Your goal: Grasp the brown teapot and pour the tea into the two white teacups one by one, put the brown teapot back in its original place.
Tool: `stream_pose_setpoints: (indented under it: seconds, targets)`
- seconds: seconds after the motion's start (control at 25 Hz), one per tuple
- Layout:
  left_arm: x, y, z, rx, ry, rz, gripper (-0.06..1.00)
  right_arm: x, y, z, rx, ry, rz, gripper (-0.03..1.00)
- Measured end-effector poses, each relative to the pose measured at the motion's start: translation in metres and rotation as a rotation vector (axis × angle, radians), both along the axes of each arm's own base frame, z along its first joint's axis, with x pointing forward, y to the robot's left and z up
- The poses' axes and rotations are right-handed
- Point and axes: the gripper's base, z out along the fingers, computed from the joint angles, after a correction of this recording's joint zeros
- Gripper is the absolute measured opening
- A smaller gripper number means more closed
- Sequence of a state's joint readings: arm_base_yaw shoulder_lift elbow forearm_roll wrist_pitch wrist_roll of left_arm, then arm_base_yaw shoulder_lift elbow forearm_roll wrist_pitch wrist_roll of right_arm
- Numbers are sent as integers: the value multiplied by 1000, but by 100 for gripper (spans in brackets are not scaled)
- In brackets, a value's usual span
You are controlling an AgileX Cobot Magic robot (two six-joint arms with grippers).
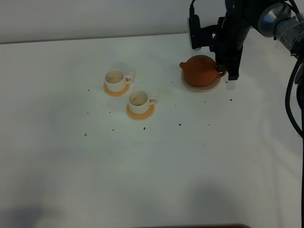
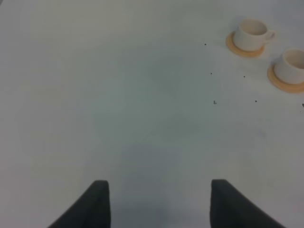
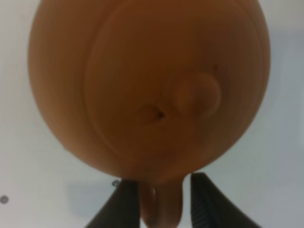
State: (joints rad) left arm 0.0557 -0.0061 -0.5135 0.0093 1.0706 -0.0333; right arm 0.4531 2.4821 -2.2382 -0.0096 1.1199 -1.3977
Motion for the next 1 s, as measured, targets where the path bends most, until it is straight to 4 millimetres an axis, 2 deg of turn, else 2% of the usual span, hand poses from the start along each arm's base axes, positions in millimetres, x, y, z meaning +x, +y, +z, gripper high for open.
stream_pose_setpoints:
  seconds: [0.24, 0.6, 1.0]
  targets:
    - [0, 0, 0, 0, 0, 0, 47, 0, 0, 0, -4, 2, 3, 10]
    - [0, 0, 0, 0, 0, 0, 47, -1, 0, 1, -7, 11, 4, 10]
    - [0, 0, 0, 0, 0, 0, 47, -2, 2, 20, 19, 24, -18, 10]
